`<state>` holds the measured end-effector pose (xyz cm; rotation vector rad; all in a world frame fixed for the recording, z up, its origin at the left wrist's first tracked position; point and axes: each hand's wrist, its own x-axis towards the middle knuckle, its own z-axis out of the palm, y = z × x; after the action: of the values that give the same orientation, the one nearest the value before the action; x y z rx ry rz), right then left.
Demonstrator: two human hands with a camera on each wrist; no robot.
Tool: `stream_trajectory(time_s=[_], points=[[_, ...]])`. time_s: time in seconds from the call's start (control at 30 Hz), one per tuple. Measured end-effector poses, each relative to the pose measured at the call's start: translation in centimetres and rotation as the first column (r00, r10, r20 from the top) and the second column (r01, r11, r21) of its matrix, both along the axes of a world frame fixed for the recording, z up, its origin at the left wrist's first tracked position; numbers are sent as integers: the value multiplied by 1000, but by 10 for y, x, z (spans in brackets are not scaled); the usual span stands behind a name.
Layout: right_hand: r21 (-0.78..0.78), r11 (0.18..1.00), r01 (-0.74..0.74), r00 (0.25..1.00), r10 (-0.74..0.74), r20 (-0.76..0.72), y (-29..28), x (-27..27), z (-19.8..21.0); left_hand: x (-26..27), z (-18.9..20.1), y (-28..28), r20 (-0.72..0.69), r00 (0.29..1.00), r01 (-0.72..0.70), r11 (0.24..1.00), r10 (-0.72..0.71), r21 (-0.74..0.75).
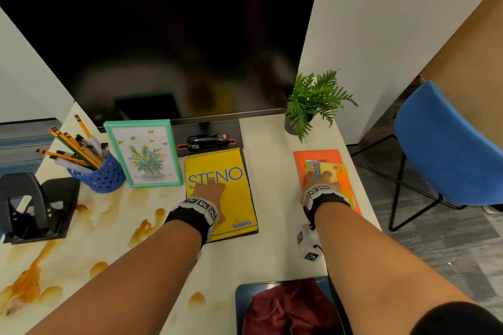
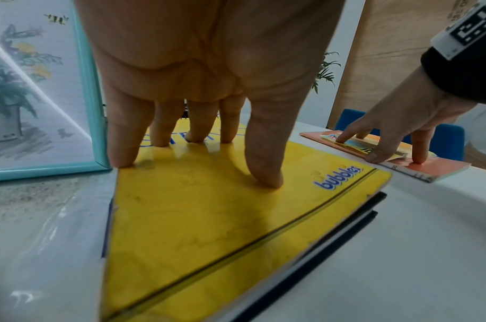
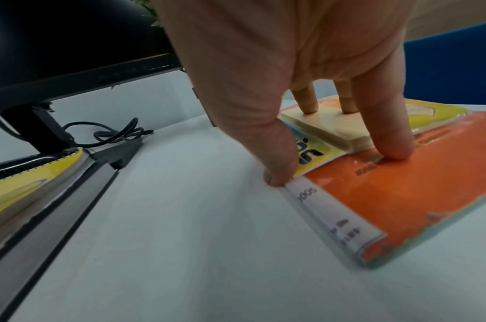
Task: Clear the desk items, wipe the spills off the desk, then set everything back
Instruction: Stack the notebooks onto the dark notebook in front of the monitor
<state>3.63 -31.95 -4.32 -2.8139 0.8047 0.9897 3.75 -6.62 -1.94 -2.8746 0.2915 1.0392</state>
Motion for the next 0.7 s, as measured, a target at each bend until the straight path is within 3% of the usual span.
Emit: stream_trajectory(time_s=[0.33, 0.4, 0.57, 0.7], points=[[-46, 999, 15, 998, -18, -59, -5, 1, -1, 1, -9, 7, 5, 1000, -3, 1000, 3, -4], [-51, 999, -19, 1000, 18, -11, 5, 3, 3, 2, -11, 8, 14, 1000, -7, 1000, 7, -5], [219, 941, -259, 964, 238, 121, 50, 18, 8, 0, -11, 18, 89, 979, -177, 982, 183, -70], [397, 874, -281, 959, 246, 137, 91, 18, 8, -1, -8, 32, 87, 908, -402, 910, 410, -100]])
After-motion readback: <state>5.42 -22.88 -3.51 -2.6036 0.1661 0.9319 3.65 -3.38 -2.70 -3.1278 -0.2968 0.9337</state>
